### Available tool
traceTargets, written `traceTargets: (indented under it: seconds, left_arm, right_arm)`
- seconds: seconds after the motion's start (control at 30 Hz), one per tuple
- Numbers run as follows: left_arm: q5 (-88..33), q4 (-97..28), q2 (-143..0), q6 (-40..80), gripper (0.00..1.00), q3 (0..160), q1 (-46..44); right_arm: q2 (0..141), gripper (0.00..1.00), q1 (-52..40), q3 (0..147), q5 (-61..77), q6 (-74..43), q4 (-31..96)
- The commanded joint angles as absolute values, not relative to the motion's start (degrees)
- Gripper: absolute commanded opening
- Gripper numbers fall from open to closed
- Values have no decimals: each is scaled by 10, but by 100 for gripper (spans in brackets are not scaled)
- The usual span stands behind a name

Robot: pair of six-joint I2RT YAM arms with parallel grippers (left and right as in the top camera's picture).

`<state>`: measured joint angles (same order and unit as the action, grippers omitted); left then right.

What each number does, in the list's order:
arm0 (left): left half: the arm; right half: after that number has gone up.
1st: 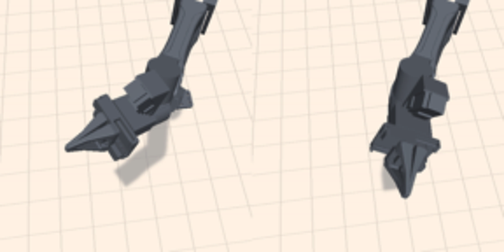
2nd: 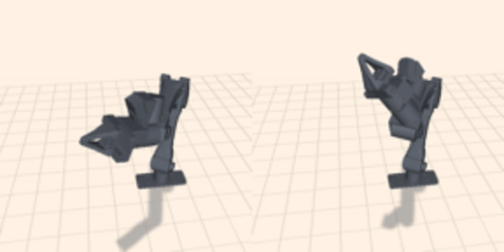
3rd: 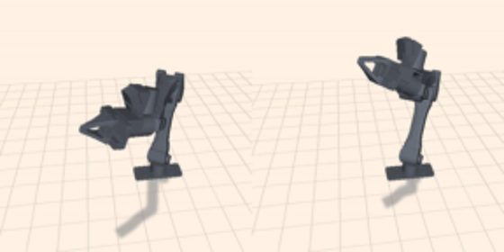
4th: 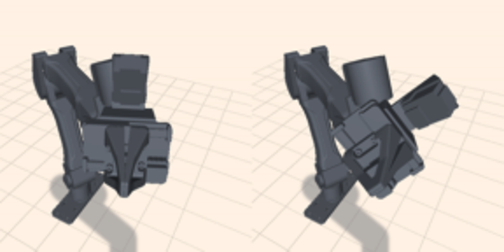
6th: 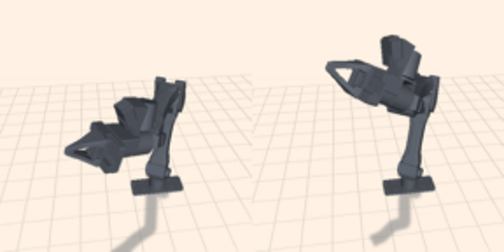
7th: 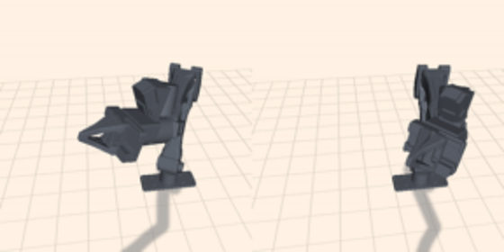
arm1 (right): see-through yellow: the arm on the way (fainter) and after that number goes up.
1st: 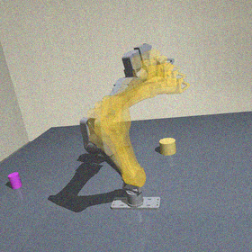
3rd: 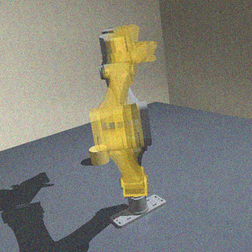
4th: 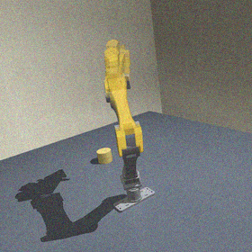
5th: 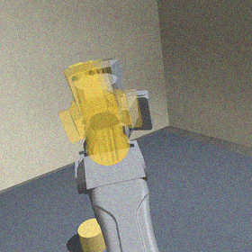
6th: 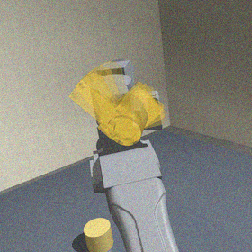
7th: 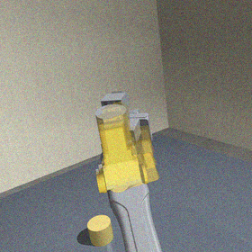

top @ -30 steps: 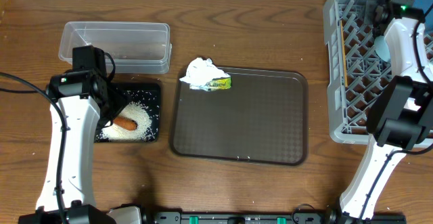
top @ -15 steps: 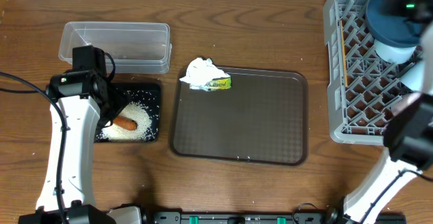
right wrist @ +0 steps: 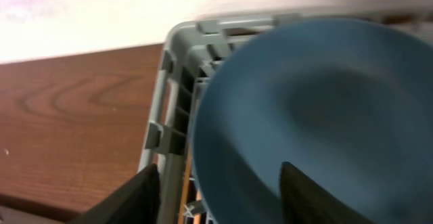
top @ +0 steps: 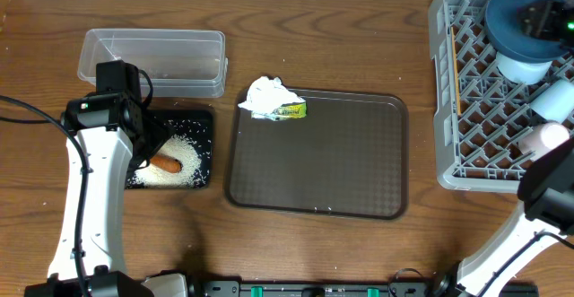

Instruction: Sort waste into correct bins and load items into the dishwasher rack

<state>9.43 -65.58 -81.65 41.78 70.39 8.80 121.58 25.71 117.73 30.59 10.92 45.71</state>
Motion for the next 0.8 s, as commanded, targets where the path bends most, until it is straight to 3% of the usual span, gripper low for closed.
traceTargets:
  seconds: [0.0,0.57,0.67,0.77]
  left_arm:
    - [105,-657,-816,421,99,710,90]
    - [105,-657,-816,421,99,710,90]
    - [106,-657,-816,421,99,710,90]
    - [106,-657,-816,421,99,710,90]
  right_arm:
    - [1218,63,222,1181,239,187,474]
    - [1284,60,130,1180,-34,216,488]
    - [1294,50,131,1180,-46,197,489]
    - [1301,33,131,1180,-45,197,491]
